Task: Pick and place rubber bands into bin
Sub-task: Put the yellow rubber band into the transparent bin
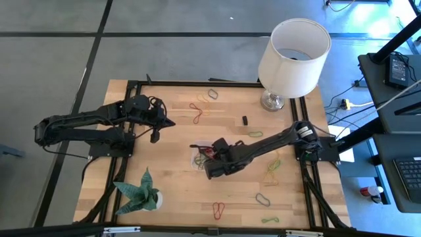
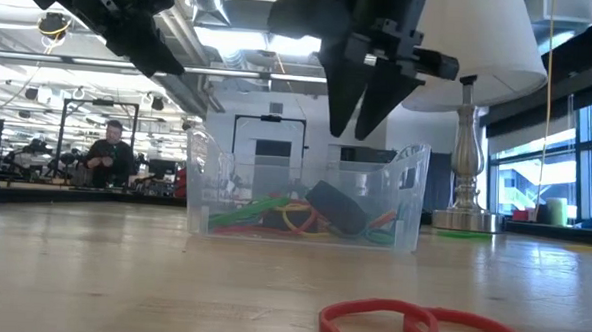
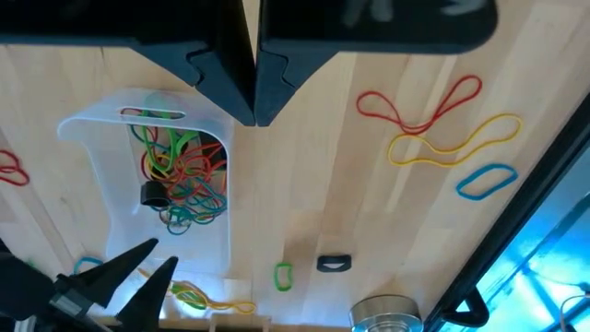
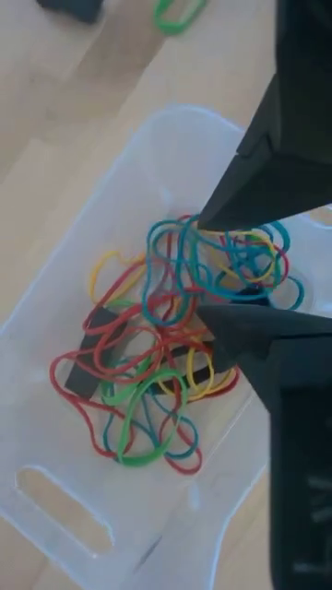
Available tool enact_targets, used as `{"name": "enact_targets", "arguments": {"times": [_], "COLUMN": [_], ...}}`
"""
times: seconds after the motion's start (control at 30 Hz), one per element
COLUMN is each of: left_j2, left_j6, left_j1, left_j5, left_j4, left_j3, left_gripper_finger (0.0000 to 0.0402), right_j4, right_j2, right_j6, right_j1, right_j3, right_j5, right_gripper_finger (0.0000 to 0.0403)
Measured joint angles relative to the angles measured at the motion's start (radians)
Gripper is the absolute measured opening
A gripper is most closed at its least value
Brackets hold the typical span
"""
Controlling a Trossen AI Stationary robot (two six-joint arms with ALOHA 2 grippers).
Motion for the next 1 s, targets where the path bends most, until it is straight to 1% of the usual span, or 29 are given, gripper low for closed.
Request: {"name": "enact_targets", "arguments": {"times": [0.2,0.3,0.4,0.5,0.57,0.63,0.7,0.8,0.87,1.0], "left_j2": [0.000,0.002,0.003,0.015,0.031,0.062,0.097,0.181,0.249,0.403], "left_j6": [0.000,0.000,-0.001,-0.018,-0.059,-0.077,-0.071,-0.062,-0.058,-0.051], "left_j1": [0.000,0.000,0.000,0.000,-0.001,-0.009,-0.022,-0.044,-0.059,-0.075], "left_j5": [-0.001,-0.001,-0.001,-0.007,-0.028,-0.051,-0.063,-0.089,-0.130,-0.227], "left_j4": [0.001,0.017,0.057,0.097,0.124,0.156,0.163,0.167,0.163,0.164], "left_j3": [0.000,0.000,0.000,0.001,0.001,0.001,0.002,0.033,0.065,0.158], "left_gripper_finger": [0.0007,0.0007,0.0008,0.0008,0.0009,0.0011,0.0019,0.0040,0.0057,0.0096], "right_j4": [-0.044,-0.084,-0.148,-0.216,-0.218,-0.195,-0.131,-0.002,0.064,0.167], "right_j2": [-0.021,-0.035,-0.060,-0.115,-0.175,-0.249,-0.335,-0.479,-0.578,-0.770], "right_j6": [-0.022,-0.027,-0.032,0.037,0.099,0.148,0.176,0.207,0.220,0.214], "right_j1": [0.000,0.000,0.005,0.031,0.055,0.080,0.103,0.134,0.150,0.159], "right_j3": [0.006,0.006,0.008,-0.032,-0.105,-0.206,-0.323,-0.516,-0.639,-0.863], "right_j5": [0.008,0.008,0.017,0.090,0.124,0.140,0.141,0.141,0.141,0.133], "right_gripper_finger": [0.0139,0.0130,0.0112,0.0089,0.0071,0.0052,0.0032,0.0007,0.0006,0.0019]}}
